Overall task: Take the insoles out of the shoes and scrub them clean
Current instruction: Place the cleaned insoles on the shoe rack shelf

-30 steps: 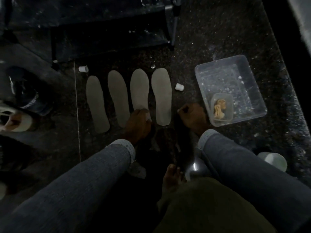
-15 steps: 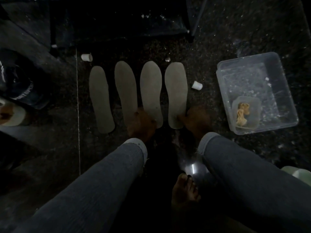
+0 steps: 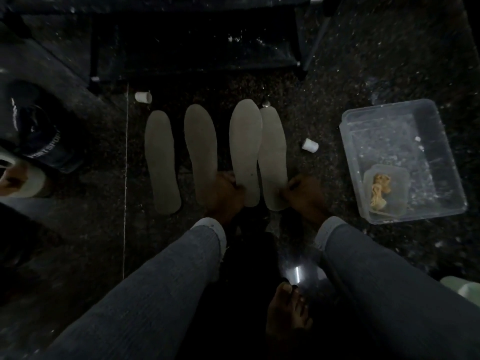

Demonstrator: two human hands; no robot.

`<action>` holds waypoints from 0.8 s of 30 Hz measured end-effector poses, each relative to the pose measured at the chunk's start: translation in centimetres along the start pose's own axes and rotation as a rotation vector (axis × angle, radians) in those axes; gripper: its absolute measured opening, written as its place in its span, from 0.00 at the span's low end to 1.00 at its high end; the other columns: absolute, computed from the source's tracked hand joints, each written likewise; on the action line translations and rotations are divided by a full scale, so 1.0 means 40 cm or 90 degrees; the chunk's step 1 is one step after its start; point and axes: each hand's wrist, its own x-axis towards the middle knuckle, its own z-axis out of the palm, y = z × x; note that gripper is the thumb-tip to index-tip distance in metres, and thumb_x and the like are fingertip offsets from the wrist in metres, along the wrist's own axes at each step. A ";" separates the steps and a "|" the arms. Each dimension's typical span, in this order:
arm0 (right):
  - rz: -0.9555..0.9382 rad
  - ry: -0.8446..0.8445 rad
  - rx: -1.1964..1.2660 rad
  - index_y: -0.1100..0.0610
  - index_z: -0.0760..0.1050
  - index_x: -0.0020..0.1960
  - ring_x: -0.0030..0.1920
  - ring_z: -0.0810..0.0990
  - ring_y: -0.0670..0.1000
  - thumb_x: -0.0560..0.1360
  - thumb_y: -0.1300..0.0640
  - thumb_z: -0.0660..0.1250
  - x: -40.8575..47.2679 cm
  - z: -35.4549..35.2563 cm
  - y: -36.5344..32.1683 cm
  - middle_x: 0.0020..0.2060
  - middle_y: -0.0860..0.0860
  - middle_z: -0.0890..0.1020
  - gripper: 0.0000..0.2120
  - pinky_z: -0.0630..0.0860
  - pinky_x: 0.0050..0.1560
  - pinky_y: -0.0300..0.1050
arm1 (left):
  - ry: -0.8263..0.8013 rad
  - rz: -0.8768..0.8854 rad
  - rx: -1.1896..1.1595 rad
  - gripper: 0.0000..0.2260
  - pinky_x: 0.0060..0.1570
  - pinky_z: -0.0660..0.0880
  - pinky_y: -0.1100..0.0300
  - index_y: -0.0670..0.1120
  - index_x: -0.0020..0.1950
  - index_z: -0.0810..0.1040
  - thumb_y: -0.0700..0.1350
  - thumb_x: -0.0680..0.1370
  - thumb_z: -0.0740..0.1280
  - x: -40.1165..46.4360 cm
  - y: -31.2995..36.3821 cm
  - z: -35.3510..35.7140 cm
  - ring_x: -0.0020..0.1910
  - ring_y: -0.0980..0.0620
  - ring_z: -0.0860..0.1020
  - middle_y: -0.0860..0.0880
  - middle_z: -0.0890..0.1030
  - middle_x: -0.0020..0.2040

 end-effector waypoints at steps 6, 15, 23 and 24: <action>0.078 0.008 0.174 0.56 0.76 0.46 0.37 0.76 0.50 0.73 0.54 0.72 0.004 0.006 -0.003 0.41 0.54 0.79 0.08 0.73 0.36 0.41 | -0.036 -0.063 -0.177 0.12 0.47 0.70 0.63 0.42 0.57 0.74 0.37 0.75 0.68 0.028 -0.009 -0.011 0.50 0.52 0.75 0.49 0.75 0.49; 0.028 -0.063 0.222 0.55 0.74 0.39 0.30 0.78 0.50 0.76 0.69 0.65 -0.008 -0.040 -0.043 0.38 0.56 0.79 0.11 0.75 0.24 0.39 | -0.050 -0.015 -0.226 0.13 0.36 0.71 0.67 0.43 0.55 0.72 0.30 0.74 0.65 0.035 -0.011 -0.051 0.44 0.52 0.75 0.50 0.75 0.46; -0.045 -0.075 0.284 0.56 0.74 0.39 0.28 0.78 0.50 0.76 0.74 0.58 -0.104 -0.169 -0.163 0.33 0.52 0.78 0.16 0.75 0.22 0.39 | -0.046 0.048 -0.314 0.18 0.34 0.77 0.62 0.51 0.45 0.72 0.26 0.76 0.59 -0.036 0.064 -0.181 0.44 0.53 0.76 0.53 0.76 0.44; -0.055 -0.074 0.291 0.58 0.75 0.41 0.26 0.78 0.48 0.76 0.74 0.59 -0.118 -0.189 -0.183 0.34 0.53 0.79 0.15 0.75 0.21 0.39 | -0.050 0.058 -0.327 0.16 0.34 0.77 0.62 0.50 0.48 0.73 0.27 0.76 0.60 -0.048 0.079 -0.203 0.44 0.54 0.77 0.52 0.77 0.46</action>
